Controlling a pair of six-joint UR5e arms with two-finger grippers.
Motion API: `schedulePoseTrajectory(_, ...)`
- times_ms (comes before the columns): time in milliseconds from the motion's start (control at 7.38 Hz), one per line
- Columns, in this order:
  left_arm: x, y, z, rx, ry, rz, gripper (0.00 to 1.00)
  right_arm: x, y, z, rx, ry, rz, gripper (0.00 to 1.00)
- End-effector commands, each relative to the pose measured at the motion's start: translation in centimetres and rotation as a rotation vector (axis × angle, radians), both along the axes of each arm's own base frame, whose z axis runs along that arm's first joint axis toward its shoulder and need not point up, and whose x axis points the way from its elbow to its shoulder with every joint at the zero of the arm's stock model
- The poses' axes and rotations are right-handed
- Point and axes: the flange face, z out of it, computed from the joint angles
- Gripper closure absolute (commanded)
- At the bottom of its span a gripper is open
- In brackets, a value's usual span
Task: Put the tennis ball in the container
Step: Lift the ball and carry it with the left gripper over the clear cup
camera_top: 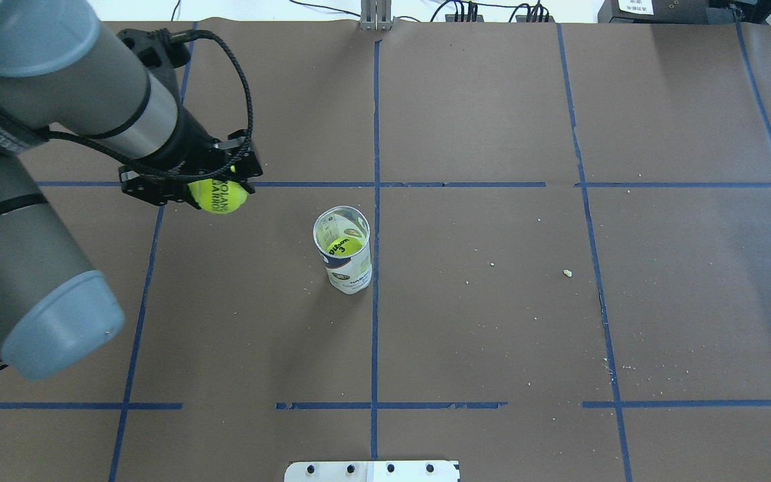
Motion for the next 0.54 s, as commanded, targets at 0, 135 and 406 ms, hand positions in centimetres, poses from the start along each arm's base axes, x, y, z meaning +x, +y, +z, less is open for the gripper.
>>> schedulePoseTrajectory(0, 6.7, -0.6, -5.7, -0.063, 0.013, 0.012, 1.00, 0.0, -0.1, -0.1, 0.001, 0.000, 0.000, 0.00)
schedulePoseTrajectory(135, 8.8, 0.6, -6.4, -0.084, 0.012, 0.025, 1.00, 0.0, 0.0, 0.0, 0.000, 0.000, 0.000, 0.00)
schedulePoseTrajectory(406, 10.4, 0.9, -6.0, -0.096, -0.005, 0.027, 1.00, 0.0, 0.0, 0.0, 0.000, 0.000, 0.000, 0.00)
